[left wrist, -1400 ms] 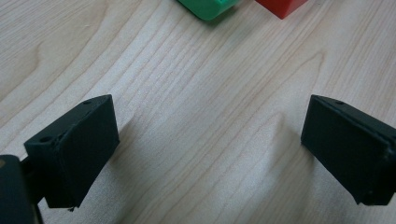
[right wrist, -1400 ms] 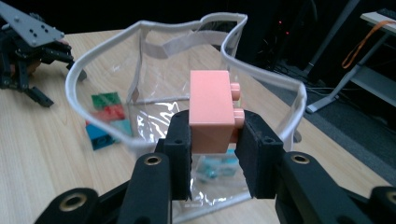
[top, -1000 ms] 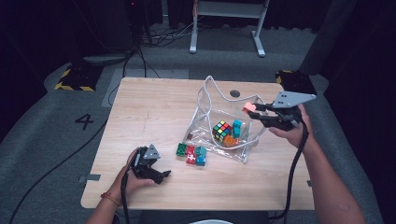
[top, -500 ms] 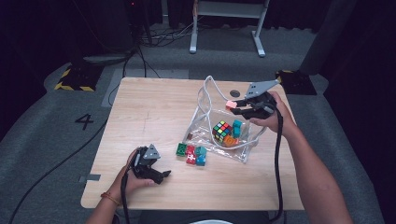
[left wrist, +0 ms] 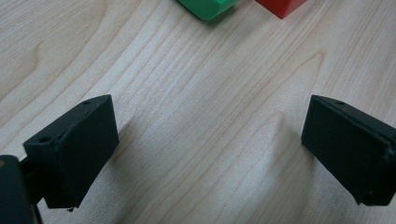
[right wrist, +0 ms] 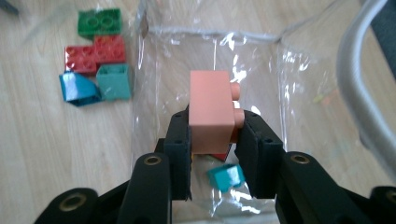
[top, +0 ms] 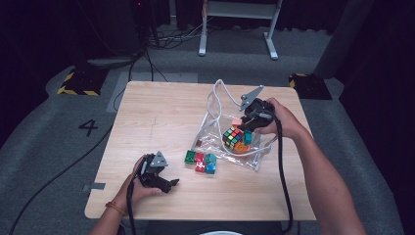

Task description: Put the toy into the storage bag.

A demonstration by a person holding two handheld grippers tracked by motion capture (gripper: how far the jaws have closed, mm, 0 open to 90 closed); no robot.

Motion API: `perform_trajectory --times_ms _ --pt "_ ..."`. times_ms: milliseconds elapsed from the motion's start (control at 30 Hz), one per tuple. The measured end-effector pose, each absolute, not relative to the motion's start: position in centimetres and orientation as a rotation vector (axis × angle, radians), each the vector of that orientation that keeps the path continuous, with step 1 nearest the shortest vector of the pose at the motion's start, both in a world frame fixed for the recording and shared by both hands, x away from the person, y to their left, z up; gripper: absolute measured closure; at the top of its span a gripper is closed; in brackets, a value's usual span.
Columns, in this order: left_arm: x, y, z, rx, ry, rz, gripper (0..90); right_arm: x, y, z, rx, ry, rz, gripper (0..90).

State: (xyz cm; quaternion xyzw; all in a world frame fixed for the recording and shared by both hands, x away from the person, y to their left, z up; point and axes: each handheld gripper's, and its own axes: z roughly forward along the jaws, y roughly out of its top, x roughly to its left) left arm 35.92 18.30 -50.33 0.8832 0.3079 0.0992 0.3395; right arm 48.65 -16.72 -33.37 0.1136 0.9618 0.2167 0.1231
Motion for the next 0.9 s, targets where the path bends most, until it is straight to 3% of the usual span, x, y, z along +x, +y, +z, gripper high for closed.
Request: perform_trajectory --times_ms 333,633,767,900 --pt "36.0 18.2 -50.3 2.306 0.791 0.256 3.5 48.2 -19.8 -33.4 0.430 2.870 0.506 66.7" --pt "36.0 18.3 -50.3 2.306 0.791 0.257 3.5 47.3 -21.6 -33.5 0.478 2.778 0.683 65.7" --pt "36.0 18.3 -50.3 2.306 0.791 0.257 3.5 47.0 -22.2 -33.3 0.517 2.732 0.754 52.2" --pt "36.0 18.3 -50.3 2.306 0.791 0.257 3.5 46.4 -23.0 -32.7 0.537 2.666 0.846 49.3"
